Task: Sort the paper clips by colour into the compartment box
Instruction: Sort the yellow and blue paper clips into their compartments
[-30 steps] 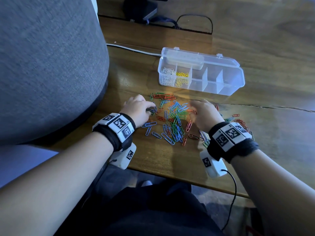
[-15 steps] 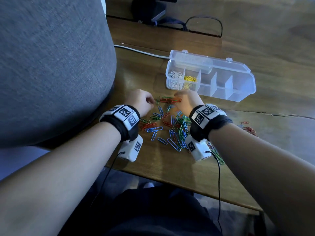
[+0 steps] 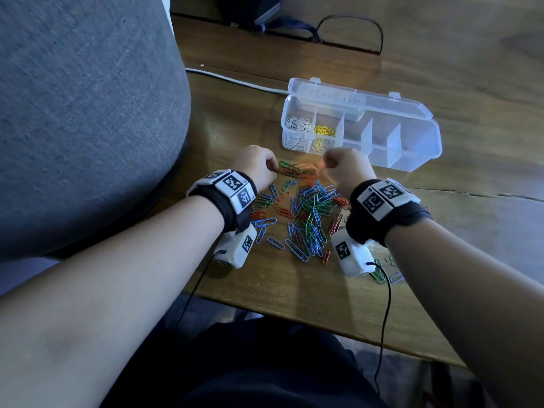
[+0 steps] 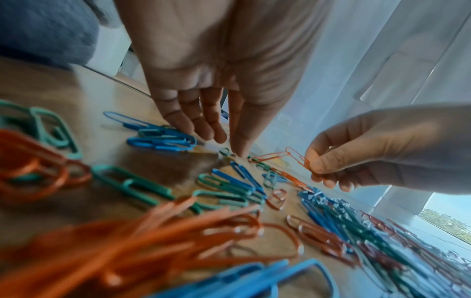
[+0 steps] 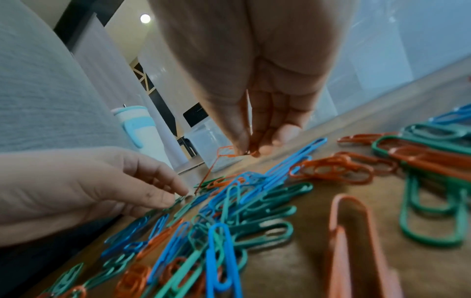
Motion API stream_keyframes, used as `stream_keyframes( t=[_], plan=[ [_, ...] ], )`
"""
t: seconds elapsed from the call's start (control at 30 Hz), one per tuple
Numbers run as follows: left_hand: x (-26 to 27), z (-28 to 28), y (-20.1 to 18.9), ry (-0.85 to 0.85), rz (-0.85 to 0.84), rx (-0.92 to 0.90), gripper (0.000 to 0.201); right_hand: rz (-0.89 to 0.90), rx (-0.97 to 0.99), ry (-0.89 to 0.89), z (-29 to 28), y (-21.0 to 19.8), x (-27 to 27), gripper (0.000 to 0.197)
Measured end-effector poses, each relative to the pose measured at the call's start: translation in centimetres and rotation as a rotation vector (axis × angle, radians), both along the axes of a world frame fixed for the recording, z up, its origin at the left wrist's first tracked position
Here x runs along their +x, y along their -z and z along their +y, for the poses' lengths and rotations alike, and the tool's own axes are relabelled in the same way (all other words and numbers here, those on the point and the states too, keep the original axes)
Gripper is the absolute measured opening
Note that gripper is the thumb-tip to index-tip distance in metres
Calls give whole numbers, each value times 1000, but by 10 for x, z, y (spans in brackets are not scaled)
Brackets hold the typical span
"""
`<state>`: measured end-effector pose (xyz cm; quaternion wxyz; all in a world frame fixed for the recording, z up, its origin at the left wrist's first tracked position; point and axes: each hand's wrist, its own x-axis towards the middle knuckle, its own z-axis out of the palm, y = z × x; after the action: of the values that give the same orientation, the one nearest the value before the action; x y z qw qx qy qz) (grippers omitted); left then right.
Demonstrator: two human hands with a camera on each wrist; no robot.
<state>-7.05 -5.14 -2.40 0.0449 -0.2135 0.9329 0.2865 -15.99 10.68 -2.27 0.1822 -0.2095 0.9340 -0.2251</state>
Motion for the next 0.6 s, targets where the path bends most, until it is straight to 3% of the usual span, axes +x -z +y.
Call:
stream_keyframes(
  t=[0.17, 0.33, 0.5, 0.6],
  plan=[
    [2, -10, 0, 48, -12, -23, 15, 103, 2, -24, 6, -5, 1, 16],
    [14, -13, -3, 198, -60, -2, 18, 5, 81, -256, -6, -6, 15, 21],
    [20, -13, -3, 263, -75, -56, 16, 102, 74, -594, -23, -5, 25, 35],
    [20, -12, -3, 275, -90, -114, 7, 152, 217, -573, -30, 1, 25, 31]
  ],
)
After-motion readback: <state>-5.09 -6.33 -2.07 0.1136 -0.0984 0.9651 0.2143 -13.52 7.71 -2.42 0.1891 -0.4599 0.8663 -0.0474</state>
